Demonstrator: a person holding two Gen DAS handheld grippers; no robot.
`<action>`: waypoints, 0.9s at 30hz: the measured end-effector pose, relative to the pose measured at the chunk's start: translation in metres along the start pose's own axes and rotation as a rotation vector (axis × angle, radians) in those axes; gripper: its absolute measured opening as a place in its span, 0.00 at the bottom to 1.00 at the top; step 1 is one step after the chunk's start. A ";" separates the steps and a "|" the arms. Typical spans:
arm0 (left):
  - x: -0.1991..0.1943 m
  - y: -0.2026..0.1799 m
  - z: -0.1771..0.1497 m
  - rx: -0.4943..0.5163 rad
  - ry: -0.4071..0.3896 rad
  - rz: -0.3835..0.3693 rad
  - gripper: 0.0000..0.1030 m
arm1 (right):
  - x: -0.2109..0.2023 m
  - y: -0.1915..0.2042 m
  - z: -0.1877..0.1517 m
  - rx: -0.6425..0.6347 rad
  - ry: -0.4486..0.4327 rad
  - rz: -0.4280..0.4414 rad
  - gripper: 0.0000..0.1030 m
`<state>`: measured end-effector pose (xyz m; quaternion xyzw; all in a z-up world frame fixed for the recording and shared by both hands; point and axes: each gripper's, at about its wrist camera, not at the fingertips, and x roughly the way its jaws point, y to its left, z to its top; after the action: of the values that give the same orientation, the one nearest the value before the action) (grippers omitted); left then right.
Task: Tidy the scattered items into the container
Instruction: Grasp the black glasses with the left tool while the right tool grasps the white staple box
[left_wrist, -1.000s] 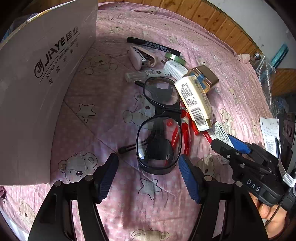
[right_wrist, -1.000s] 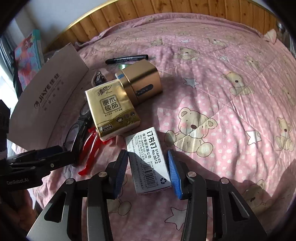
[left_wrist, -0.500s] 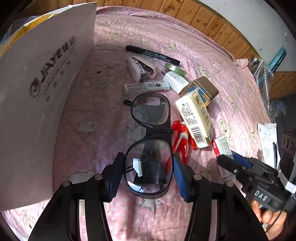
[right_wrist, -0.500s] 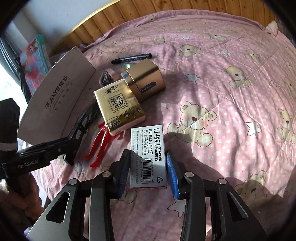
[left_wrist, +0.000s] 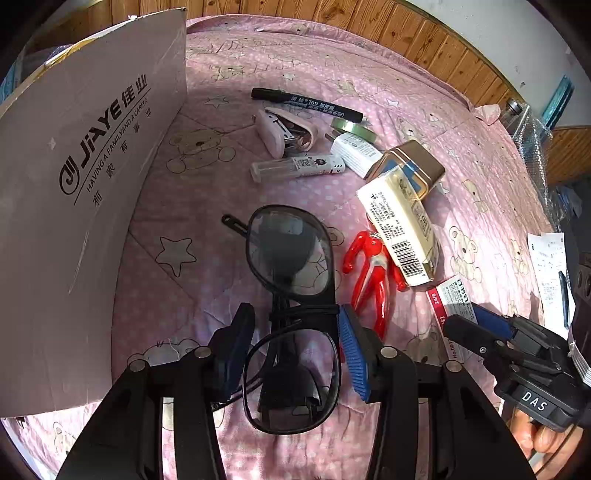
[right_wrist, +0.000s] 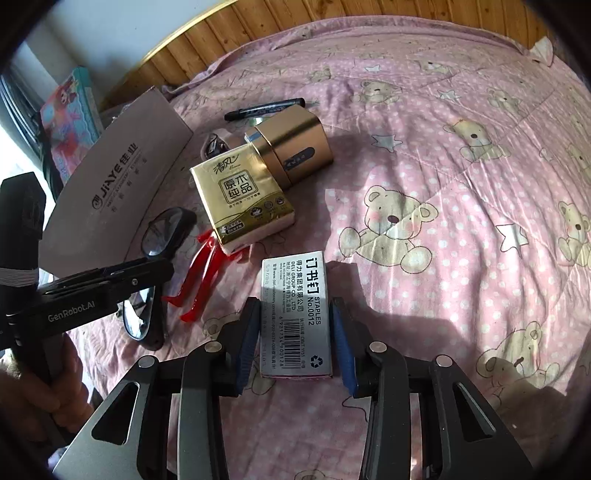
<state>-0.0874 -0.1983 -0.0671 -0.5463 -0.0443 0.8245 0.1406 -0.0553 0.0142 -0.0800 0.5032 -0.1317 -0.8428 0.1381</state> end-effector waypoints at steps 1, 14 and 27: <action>-0.003 -0.001 0.000 0.003 -0.001 0.006 0.38 | -0.001 -0.001 -0.001 0.010 -0.001 0.007 0.39; -0.008 -0.026 -0.002 0.075 -0.025 0.121 0.36 | -0.006 0.005 -0.015 -0.023 -0.008 0.007 0.39; -0.055 -0.039 -0.004 0.095 -0.112 0.125 0.36 | -0.034 0.023 -0.016 -0.039 -0.052 0.036 0.39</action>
<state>-0.0565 -0.1763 -0.0112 -0.4940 0.0213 0.8620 0.1118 -0.0238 0.0043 -0.0515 0.4759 -0.1279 -0.8554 0.1593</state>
